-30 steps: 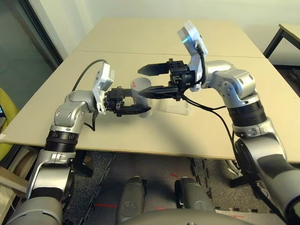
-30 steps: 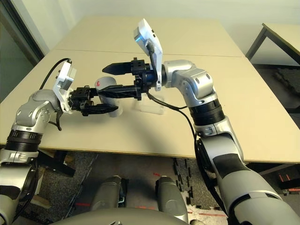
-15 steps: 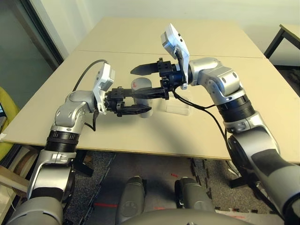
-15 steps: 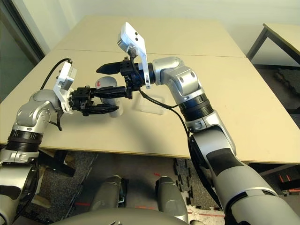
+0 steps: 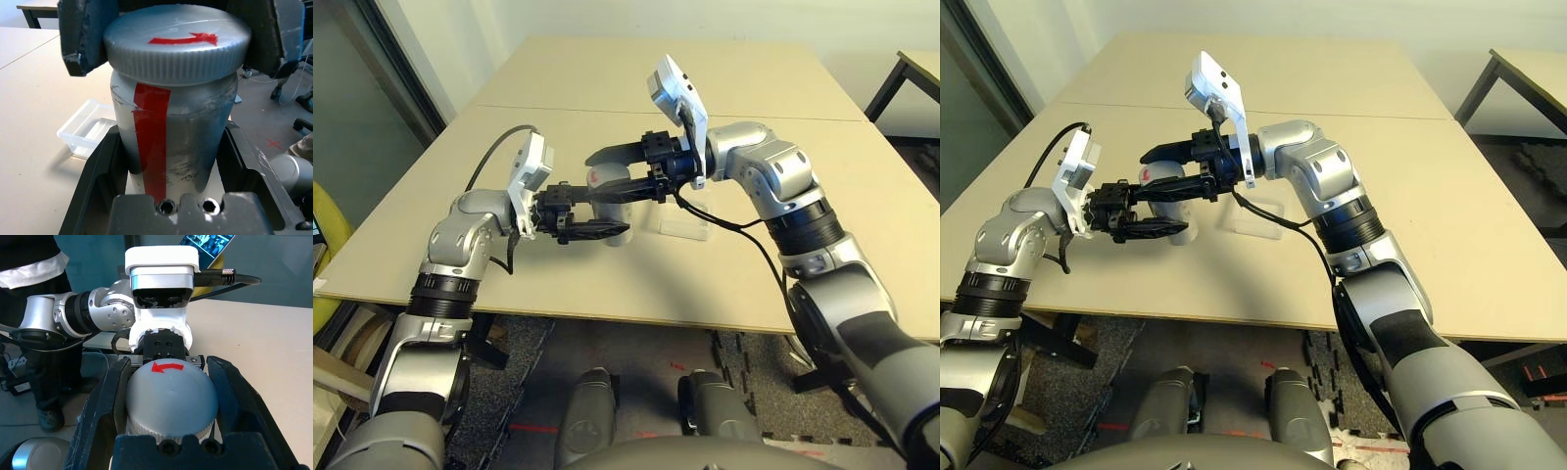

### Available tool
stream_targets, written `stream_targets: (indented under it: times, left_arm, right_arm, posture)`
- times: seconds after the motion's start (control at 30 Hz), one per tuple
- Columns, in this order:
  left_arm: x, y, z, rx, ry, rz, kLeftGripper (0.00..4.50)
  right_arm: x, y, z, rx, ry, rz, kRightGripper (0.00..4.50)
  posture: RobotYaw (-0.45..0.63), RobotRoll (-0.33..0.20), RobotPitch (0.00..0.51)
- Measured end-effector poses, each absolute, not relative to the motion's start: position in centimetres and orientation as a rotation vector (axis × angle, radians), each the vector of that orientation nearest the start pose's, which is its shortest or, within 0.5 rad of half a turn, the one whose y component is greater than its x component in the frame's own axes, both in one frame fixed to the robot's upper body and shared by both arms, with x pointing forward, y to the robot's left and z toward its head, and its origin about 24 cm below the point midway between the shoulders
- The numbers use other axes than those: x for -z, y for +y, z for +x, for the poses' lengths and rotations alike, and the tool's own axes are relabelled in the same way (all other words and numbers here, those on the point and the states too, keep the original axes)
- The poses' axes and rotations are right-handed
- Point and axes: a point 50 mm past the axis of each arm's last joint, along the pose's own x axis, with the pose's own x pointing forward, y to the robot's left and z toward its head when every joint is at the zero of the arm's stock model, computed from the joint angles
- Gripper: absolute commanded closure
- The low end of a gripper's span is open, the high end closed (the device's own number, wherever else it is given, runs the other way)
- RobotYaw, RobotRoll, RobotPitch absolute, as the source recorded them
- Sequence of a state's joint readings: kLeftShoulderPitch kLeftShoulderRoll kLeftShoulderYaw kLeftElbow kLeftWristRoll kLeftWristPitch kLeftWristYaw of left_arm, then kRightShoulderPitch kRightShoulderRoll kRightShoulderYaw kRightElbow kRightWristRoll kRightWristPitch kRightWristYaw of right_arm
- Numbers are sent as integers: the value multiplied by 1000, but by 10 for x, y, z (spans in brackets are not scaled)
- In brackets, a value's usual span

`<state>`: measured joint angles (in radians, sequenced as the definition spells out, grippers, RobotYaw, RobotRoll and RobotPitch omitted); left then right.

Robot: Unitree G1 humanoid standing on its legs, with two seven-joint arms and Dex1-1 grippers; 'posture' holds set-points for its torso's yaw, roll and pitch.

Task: Pour the medicine from the bottle into the box.

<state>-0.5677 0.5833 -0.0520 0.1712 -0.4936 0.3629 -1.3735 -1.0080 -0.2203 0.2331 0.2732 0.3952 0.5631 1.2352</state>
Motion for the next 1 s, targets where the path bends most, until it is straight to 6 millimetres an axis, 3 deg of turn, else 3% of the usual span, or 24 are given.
stream_targets:
  times: [0.47, 0.67, 0.87, 1.0]
  left_arm:
    - [-162, 178, 303, 1414, 45, 106, 1682]
    - [-158, 178, 301, 1425, 61, 107, 1682]
    - [-157, 180, 301, 1421, 64, 111, 1682]
    - [-157, 180, 301, 1420, 59, 114, 1682]
  right_arm:
    - [-229, -35, 328, -1625, 27, -21, 1899]
    - [-243, -71, 344, -1416, -60, -16, 1899]
    - [-234, -112, 356, -1202, -59, 26, 1899]
    - [-221, -148, 365, -1013, -51, -83, 1899]
  posture:
    - [-38, 0, 30]
    - [-40, 0, 32]
    - [-52, 0, 31]
    - [-50, 0, 32]
